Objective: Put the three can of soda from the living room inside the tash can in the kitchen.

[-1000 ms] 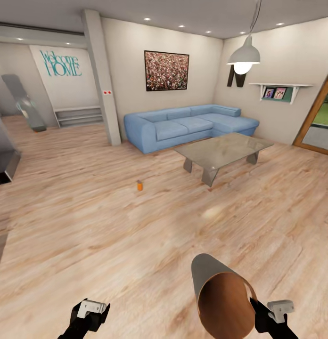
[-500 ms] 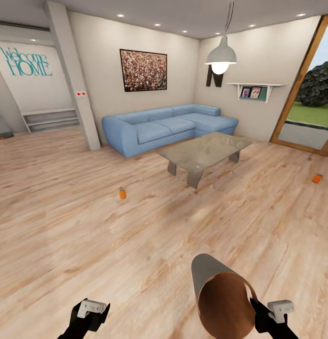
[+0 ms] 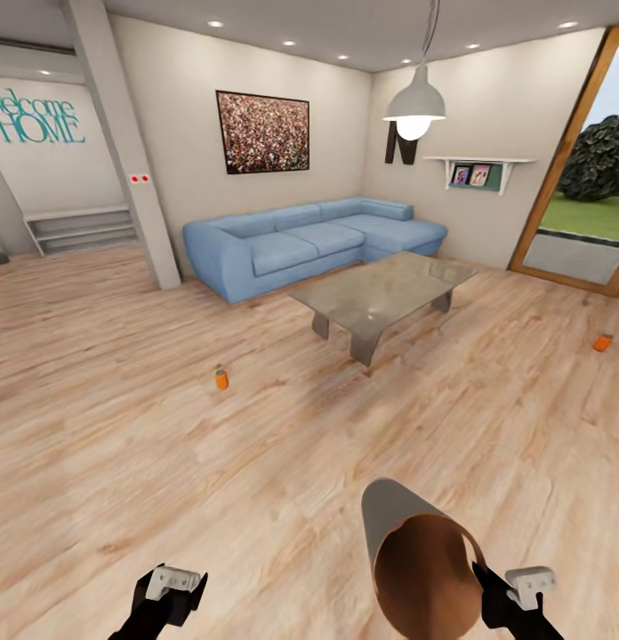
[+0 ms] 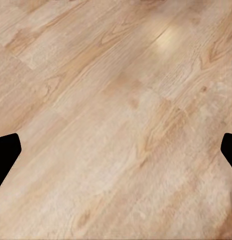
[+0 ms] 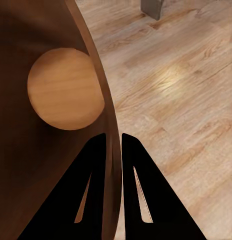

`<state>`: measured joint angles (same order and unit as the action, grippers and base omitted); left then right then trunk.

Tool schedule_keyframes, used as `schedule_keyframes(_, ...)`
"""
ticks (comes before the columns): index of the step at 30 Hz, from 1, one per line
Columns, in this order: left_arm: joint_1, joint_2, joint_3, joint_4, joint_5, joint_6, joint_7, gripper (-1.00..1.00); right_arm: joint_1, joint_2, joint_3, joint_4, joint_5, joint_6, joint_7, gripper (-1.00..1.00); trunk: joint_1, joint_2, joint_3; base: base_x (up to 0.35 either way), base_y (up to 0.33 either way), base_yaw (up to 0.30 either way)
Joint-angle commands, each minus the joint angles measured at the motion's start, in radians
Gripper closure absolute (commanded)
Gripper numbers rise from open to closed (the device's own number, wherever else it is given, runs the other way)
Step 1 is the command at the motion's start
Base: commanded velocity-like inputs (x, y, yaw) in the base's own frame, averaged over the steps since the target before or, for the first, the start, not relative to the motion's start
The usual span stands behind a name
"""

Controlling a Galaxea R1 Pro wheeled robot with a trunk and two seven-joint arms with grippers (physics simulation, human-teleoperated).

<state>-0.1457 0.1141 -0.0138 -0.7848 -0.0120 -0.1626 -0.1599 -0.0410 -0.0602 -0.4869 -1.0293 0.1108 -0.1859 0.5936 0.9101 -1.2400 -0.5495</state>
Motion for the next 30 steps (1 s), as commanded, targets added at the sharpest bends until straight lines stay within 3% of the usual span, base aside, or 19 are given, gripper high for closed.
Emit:
schedule_keyframes(1,0.0,0.0,0.0,0.0,0.001,0.0,0.0,-1.0,0.0,0.0,-0.001,-0.002,-0.011,0.001,0.008,1.0,0.0,0.0,0.0,0.328,0.0,-0.001)
schedule_keyframes(6,0.0,0.002,0.003,-0.009,0.006,0.001,-0.012,-1.0,0.0,0.0,-0.002,-0.002,-0.011,-0.001,0.008,1.0,0.0,0.0,0.0,0.328,0.0,0.0)
schedule_keyframes(8,0.0,0.002,0.004,-0.011,0.007,0.0,-0.05,-1.0,0.0,0.0,-0.002,-0.002,-0.011,-0.001,0.008,1.0,0.0,0.0,0.0,0.328,0.0,0.0)
schedule_keyframes(12,0.0,0.001,0.004,-0.01,0.007,0.001,-0.071,-1.0,0.0,0.0,-0.002,-0.002,-0.011,-0.001,0.009,1.0,0.0,0.0,0.0,0.328,0.009,0.0)
schedule_keyframes(30,0.0,0.001,0.006,-0.002,0.007,0.005,-0.078,-1.0,0.0,0.0,0.001,-0.002,-0.011,0.0,0.009,1.0,0.0,0.0,0.0,0.318,0.142,0.0)
